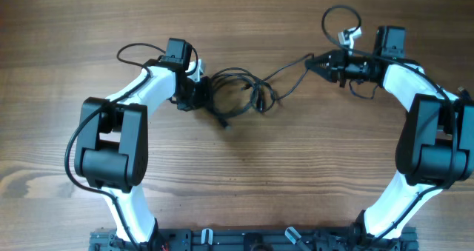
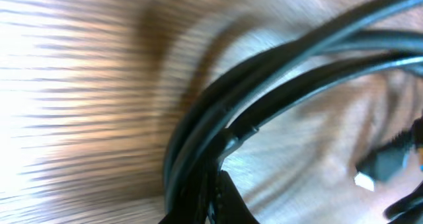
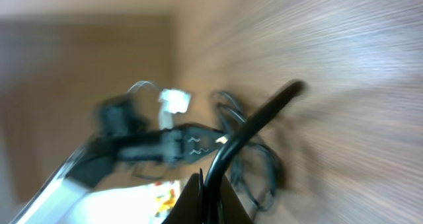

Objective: Untangle cables

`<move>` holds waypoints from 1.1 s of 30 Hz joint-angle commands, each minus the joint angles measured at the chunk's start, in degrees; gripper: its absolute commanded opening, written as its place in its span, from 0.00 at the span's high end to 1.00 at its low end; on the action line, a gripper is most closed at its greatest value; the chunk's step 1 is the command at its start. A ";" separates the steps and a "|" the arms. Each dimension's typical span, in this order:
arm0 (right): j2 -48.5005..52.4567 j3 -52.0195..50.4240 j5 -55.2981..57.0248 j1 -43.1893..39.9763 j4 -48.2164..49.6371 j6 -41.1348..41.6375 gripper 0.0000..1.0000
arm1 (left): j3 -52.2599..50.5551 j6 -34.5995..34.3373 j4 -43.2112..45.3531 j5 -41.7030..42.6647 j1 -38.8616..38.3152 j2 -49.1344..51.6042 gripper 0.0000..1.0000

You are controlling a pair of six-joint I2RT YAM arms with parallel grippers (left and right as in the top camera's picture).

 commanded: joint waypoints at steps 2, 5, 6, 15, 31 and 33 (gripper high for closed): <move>-1.57 0.44 23.19 -0.59 -4.68 -6.84 0.96 | -2.14 -6.21 -1.79 -21.68 2.89 3.28 0.95; -1.57 0.44 29.68 -0.59 -6.19 -6.14 0.96 | -2.14 -7.06 -2.01 -21.68 6.54 3.28 0.96; -1.57 0.44 31.45 -0.59 -6.71 -5.29 0.96 | -2.14 -7.06 -1.99 -21.68 7.76 3.28 0.96; -1.57 0.44 34.82 0.17 -9.05 -5.40 0.96 | -2.14 -11.45 -2.67 -17.38 14.01 3.28 0.96; -1.57 -2.36 46.97 3.89 -13.40 -5.25 0.96 | -2.14 -14.16 -3.32 -16.94 19.12 3.28 0.96; -1.46 -2.82 51.56 3.89 -13.40 -3.26 0.96 | -2.14 -15.89 -4.00 -16.94 20.98 3.28 0.96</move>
